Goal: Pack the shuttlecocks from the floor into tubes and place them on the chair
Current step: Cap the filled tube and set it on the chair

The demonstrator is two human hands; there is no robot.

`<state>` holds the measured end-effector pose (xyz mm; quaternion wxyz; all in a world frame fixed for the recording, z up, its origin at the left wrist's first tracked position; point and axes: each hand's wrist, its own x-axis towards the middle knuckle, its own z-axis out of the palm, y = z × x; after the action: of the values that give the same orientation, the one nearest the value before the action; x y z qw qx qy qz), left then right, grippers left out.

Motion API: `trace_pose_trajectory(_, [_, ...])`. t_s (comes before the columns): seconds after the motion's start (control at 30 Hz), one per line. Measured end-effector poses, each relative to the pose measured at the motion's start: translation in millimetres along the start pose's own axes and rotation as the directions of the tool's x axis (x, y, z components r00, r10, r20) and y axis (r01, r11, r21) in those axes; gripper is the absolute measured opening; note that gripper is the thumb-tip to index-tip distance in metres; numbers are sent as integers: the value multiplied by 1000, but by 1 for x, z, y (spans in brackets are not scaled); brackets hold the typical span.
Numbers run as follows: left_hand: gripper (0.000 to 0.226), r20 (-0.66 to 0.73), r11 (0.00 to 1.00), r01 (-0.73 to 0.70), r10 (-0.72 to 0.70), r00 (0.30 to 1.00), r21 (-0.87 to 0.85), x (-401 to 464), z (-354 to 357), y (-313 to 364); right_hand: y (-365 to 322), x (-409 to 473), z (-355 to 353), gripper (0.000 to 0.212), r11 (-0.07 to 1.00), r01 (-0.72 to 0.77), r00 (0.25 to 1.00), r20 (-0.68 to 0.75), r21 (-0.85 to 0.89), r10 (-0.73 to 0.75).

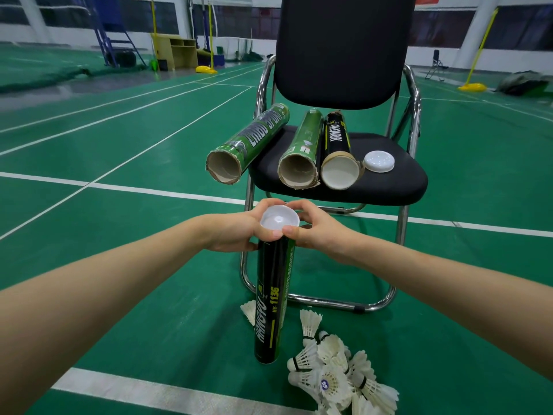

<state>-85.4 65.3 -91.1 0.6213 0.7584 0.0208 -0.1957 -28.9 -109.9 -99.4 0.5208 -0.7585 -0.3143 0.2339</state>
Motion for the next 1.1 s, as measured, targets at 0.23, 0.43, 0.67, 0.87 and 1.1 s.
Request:
trace_pose_trajectory(0.23, [64, 33, 999, 28, -28, 999, 24, -5, 1, 0, 1, -7, -4, 44, 999, -44, 997, 57, 31, 42])
trace_pose_trajectory(0.43, [35, -193, 996, 7, -25, 981, -90, -2, 18, 1, -1, -14, 4, 39, 998, -39, 999, 36, 56, 37])
trace_pose_trajectory(0.67, [42, -659, 986, -94, -23, 752, -141, 16, 44, -1, -2, -11, 22, 19, 982, -63, 993, -91, 176, 80])
trace_pose_trajectory(0.87, [37, -738, 988, -134, 38, 674, -71, 24, 60, -6, -3, 0, 35, 25, 950, -33, 944, -303, 310, 131])
trace_pose_trajectory(1.1, [31, -762, 972, -208, 49, 646, -114, 25, 72, -5, -2, 5, 41, 52, 894, -126, 903, -323, 431, 283])
